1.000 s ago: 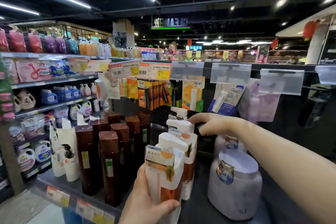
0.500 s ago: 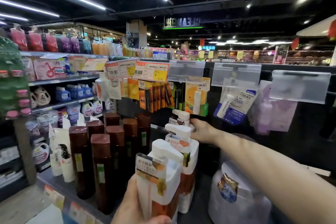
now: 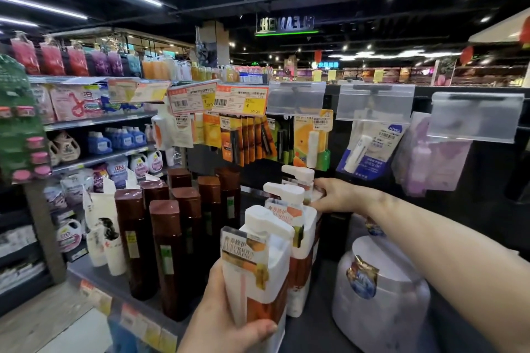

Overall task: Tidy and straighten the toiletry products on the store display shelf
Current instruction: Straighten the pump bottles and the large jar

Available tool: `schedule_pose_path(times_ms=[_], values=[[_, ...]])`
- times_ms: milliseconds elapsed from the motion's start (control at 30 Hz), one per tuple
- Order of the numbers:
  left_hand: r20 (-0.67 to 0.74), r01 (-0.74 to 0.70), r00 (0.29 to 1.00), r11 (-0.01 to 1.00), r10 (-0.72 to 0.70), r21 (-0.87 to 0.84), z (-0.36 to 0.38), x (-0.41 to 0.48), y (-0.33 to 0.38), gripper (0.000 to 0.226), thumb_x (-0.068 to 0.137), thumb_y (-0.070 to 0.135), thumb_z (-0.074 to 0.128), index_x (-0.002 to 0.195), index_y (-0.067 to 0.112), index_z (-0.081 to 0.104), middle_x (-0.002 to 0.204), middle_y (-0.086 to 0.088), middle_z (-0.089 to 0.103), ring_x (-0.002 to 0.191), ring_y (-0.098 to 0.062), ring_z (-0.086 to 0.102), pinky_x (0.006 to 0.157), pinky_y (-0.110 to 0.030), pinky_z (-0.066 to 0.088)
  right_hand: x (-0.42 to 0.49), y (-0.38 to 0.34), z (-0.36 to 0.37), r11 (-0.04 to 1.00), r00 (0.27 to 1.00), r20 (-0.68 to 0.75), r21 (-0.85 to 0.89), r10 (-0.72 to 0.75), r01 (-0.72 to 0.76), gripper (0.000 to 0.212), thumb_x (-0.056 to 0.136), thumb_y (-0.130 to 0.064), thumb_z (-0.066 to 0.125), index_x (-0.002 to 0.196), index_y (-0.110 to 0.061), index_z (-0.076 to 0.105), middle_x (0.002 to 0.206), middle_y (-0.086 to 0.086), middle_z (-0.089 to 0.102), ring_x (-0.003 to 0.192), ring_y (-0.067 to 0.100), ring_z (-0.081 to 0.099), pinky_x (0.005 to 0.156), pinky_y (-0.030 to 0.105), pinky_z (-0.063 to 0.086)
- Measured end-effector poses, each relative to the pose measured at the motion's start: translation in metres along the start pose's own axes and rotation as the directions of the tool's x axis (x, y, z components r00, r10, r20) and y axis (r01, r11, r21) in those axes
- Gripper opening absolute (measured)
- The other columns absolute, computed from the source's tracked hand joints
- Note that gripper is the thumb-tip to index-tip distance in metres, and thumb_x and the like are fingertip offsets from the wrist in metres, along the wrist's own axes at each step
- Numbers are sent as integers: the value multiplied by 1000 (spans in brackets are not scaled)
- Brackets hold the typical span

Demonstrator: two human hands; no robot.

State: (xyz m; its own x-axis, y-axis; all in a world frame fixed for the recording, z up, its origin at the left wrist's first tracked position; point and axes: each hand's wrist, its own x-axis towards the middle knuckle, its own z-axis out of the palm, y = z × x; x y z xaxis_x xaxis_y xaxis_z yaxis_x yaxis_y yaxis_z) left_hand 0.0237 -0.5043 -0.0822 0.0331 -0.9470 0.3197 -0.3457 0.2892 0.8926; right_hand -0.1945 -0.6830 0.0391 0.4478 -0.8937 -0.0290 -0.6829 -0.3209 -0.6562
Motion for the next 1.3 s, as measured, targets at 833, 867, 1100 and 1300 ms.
schedule_pose_path(times_ms=[833,867,1100,1300], values=[[347,-440,852,895,392,70,73,-22,68,84,71,38,71,141,26,25,143,8,28,133,-1,23,112,-22,22,-169,48,40,914,945,-263,-302,195,-273,109,64,-35,83,148,-29,13,156,10,6,144,19,9,107,17,14],[369,-333,887,938,279,91,87,-15,66,98,70,40,73,145,28,12,147,10,19,136,-4,17,113,-24,19,-170,51,41,914,932,-300,-280,206,-292,112,61,-36,84,148,-26,14,154,10,16,141,20,18,104,16,18],[365,-11,930,990,-41,140,138,31,48,124,65,38,79,146,19,-13,156,-4,5,144,-20,7,114,-35,15,-172,65,36,937,907,-348,-165,238,-309,113,55,-40,86,144,-24,18,141,4,38,123,16,39,95,20,31],[319,-62,948,982,1,180,146,43,33,111,69,38,77,147,27,-3,152,-2,18,138,-19,23,108,-33,27,-165,73,32,951,922,-322,-146,214,-272,111,61,-38,84,145,-20,15,142,7,35,126,20,37,97,22,30]])
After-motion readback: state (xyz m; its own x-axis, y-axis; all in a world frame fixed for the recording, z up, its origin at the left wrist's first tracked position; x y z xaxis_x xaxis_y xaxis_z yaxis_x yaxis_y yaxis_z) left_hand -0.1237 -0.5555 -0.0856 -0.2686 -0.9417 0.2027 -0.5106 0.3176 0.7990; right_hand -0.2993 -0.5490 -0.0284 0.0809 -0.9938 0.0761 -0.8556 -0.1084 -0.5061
